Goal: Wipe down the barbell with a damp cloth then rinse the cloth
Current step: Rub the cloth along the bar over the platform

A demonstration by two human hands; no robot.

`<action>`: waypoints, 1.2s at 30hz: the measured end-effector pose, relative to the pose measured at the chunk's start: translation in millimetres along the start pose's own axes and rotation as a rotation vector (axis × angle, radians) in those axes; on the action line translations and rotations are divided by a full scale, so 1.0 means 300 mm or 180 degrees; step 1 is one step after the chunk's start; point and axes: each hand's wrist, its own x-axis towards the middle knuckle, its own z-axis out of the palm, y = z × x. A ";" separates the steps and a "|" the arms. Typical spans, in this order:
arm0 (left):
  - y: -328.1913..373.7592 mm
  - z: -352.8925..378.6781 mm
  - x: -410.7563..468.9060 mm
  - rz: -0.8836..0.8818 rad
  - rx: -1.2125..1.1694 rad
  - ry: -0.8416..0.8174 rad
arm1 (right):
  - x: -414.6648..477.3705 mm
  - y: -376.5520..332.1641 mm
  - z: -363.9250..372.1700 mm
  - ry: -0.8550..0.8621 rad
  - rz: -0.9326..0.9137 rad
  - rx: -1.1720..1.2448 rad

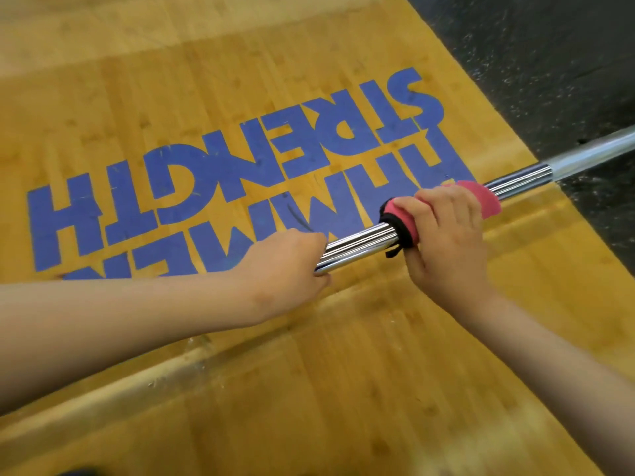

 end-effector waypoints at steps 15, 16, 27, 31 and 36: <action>0.005 0.075 -0.090 -0.0940 0.0790 0.0755 | -0.003 -0.272 0.049 0.0154 -0.0736 0.0263; 0.000 0.069 -0.084 -0.0862 0.0796 0.0708 | 0.001 -0.236 0.043 0.0143 -0.0730 0.0255; -0.098 -0.042 -0.003 -0.0473 -0.1701 -0.1505 | 0.015 0.042 -0.024 -0.0082 0.0059 0.0160; -0.059 0.005 -0.095 -0.0644 -0.0348 0.0140 | 0.015 -0.119 -0.028 -0.0269 0.0066 0.0573; -0.009 0.070 -0.151 -0.0872 0.0331 0.0881 | 0.007 -0.444 0.015 -0.0217 -0.0138 0.0602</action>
